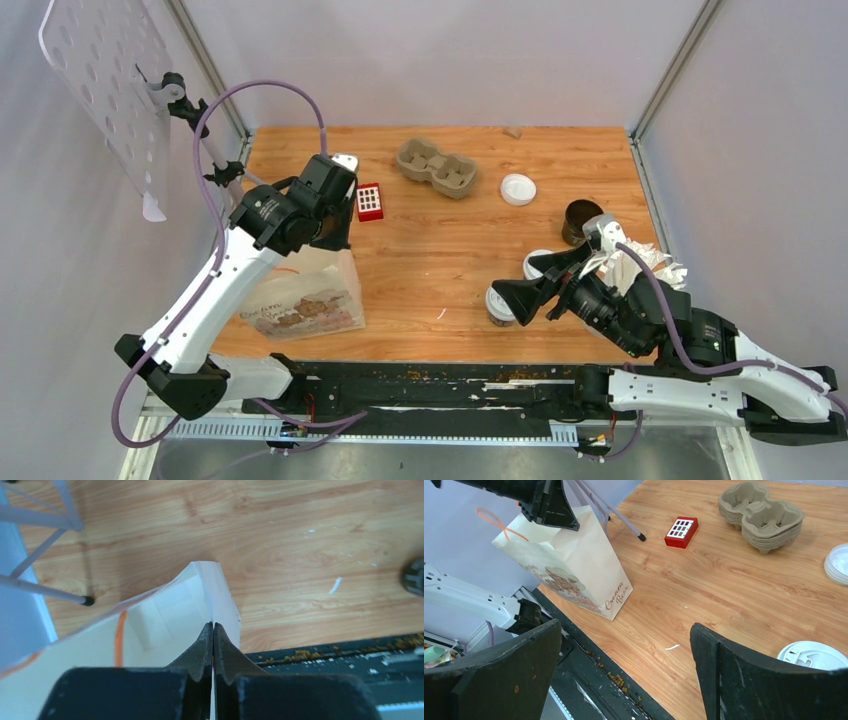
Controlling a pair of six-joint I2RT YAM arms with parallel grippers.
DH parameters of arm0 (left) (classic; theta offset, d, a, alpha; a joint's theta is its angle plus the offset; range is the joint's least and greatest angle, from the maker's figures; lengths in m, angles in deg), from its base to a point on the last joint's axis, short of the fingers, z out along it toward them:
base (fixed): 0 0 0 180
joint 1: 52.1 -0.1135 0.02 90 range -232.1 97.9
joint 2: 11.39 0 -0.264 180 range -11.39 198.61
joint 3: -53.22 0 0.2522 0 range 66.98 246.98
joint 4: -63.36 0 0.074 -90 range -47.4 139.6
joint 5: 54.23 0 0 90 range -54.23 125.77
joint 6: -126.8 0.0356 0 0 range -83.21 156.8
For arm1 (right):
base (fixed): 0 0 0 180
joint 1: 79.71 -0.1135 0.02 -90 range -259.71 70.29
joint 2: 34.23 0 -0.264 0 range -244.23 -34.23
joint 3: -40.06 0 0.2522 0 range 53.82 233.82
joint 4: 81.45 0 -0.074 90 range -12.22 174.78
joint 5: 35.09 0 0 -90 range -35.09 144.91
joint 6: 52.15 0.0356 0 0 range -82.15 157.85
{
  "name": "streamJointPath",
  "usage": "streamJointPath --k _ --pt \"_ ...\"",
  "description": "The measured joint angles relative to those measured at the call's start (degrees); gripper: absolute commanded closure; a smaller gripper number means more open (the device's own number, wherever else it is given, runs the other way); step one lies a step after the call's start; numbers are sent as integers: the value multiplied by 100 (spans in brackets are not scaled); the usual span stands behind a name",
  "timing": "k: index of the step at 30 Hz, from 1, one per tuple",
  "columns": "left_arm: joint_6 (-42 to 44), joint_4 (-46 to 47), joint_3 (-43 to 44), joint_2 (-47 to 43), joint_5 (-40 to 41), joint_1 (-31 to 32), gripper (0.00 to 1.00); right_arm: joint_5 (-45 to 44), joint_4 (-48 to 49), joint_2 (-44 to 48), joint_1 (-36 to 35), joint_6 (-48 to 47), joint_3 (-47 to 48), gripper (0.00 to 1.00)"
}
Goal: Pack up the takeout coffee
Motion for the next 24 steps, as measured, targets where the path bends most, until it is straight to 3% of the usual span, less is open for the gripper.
streamJointPath --k 5,11,15,20,24 --pt "197 223 68 -94 -944 0 100 -155 0 -282 0 -2 -22 0" --pt "494 719 -103 -516 -2000 0 100 -734 -240 -1478 264 -190 605 2" --pt "728 975 -299 -682 -2645 2 100 -98 -170 -2087 1626 -542 944 8" --pt "1014 1211 -638 -713 -3204 2 100 1556 -15 -2907 3700 -898 1340 15" --pt "1235 1272 -734 -715 -3519 2 100 2476 111 -3967 4356 -1392 1912 18"
